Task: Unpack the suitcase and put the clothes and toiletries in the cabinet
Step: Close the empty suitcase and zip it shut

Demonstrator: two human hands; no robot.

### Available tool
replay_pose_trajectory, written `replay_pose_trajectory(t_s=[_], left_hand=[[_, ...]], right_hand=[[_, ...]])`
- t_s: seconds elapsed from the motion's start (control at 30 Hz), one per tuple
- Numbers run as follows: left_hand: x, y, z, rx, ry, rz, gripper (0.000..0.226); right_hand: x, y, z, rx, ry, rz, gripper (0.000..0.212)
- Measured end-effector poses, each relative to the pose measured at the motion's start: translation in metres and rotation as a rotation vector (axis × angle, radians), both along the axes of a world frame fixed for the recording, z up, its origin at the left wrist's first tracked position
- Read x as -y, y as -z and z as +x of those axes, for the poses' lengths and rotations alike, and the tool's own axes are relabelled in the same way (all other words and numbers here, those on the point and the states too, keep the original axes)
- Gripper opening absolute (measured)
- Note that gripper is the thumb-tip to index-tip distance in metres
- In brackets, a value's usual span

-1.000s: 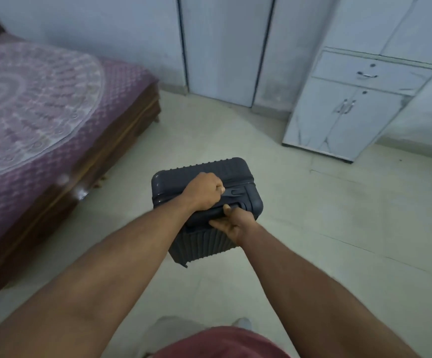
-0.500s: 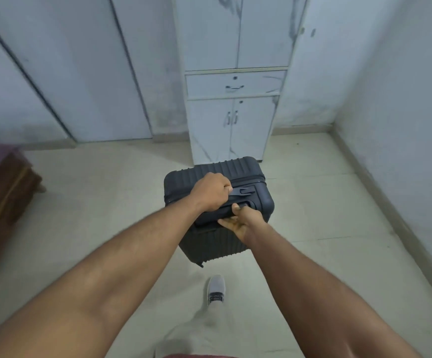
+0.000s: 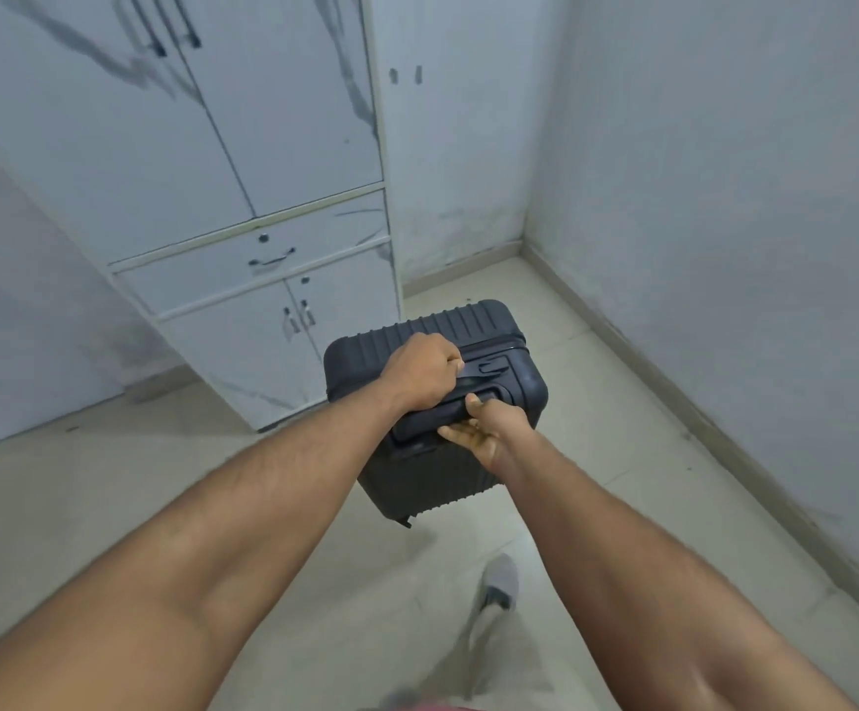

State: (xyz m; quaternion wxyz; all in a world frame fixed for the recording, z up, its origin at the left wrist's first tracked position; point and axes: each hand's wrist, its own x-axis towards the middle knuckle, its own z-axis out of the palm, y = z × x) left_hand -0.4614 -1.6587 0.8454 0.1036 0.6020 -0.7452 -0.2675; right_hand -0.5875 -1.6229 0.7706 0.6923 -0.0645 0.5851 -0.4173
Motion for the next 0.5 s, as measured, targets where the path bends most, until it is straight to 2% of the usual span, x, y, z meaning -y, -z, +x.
replay_pose_trajectory(t_s=[0.1, 0.27, 0.5], left_hand=[[0.093, 0.011, -0.036, 0.013, 0.031, -0.004, 0.047], [0.242, 0.018, -0.094, 0.027, 0.019, -0.007, 0.046], [0.435, 0.007, -0.154, -0.021, 0.021, -0.006, 0.053]], right_hand=[[0.09, 0.009, -0.034, 0.013, 0.026, -0.002, 0.008], [0.243, 0.017, -0.091, 0.002, -0.001, 0.025, 0.023], [0.441, 0.008, -0.154, -0.02, -0.017, 0.049, 0.023]])
